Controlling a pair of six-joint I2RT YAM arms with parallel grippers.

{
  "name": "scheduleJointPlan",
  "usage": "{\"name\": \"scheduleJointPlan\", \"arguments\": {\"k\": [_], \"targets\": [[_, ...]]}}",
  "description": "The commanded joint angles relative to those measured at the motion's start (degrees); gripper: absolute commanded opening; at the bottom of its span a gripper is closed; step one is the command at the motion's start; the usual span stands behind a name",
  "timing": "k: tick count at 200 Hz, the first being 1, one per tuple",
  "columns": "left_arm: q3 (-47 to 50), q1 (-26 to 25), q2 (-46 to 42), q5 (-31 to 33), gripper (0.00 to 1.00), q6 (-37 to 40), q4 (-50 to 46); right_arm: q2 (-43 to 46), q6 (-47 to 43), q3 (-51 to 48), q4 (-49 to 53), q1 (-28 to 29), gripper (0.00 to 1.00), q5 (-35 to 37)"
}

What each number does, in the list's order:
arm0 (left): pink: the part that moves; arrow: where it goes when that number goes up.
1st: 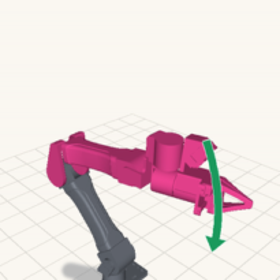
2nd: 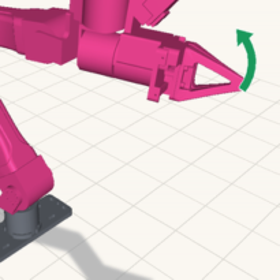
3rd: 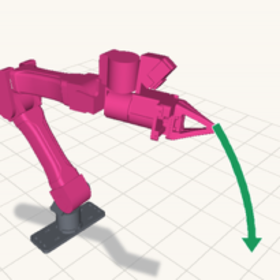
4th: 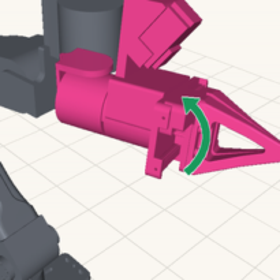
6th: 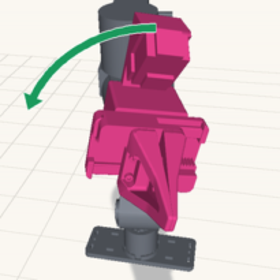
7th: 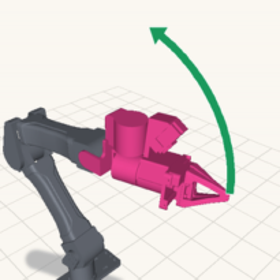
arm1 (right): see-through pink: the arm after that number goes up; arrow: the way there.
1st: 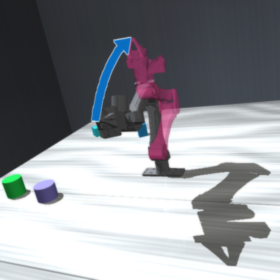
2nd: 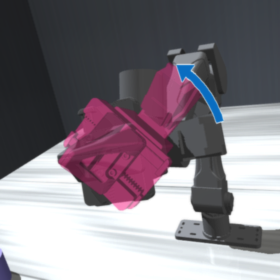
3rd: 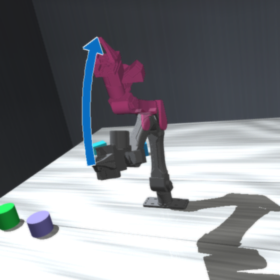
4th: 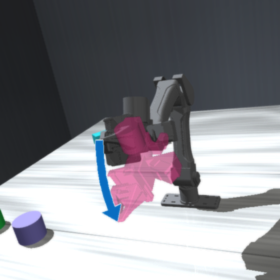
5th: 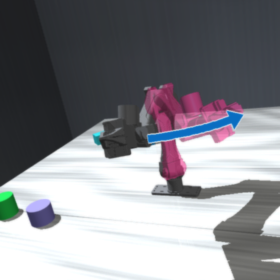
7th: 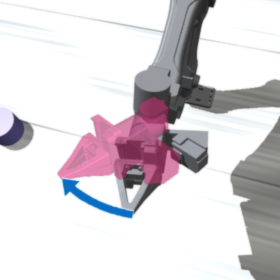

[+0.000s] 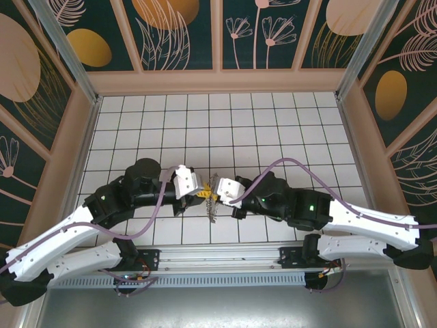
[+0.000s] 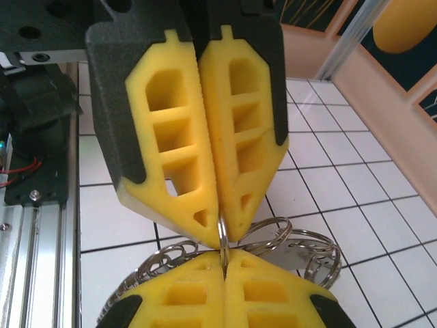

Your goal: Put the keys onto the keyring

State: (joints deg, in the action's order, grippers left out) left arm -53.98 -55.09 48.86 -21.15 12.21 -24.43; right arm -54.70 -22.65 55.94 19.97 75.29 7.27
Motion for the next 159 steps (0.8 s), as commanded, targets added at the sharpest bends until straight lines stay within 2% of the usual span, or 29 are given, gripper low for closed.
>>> {"name": "scheduleJointPlan", "arguments": {"k": [1, 17, 45, 75, 129, 159], "targets": [[-3.47, -0.45, 1.29, -1.15, 0.07, 1.06, -1.51, -1.05, -0.74, 3.84, 0.88, -0.77, 0.0, 1.34], [-3.54, -0.38, 1.5, -1.55, 0.0, 1.08, -1.62, -1.48, -0.43, 4.52, 1.87, -1.13, 0.0, 2.03], [-2.29, -0.38, 0.15, -2.54, 0.0, 0.36, 0.4, -1.42, 0.06, 4.38, 2.15, -1.34, 0.0, 2.14], [2.74, -0.43, -2.28, -5.48, 0.0, -3.22, 8.82, -0.16, 0.98, 1.79, -0.75, -1.34, 0.0, 0.99], [8.51, -0.39, -7.37, -10.09, 0.0, -9.64, 22.77, 5.19, 2.31, -4.9, -8.8, -1.48, 0.14, -4.63], [10.69, -0.41, -8.66, -12.07, 0.0, -11.22, 27.02, 5.45, 2.83, -5.29, -9.99, -1.75, 0.15, -5.61]]}}
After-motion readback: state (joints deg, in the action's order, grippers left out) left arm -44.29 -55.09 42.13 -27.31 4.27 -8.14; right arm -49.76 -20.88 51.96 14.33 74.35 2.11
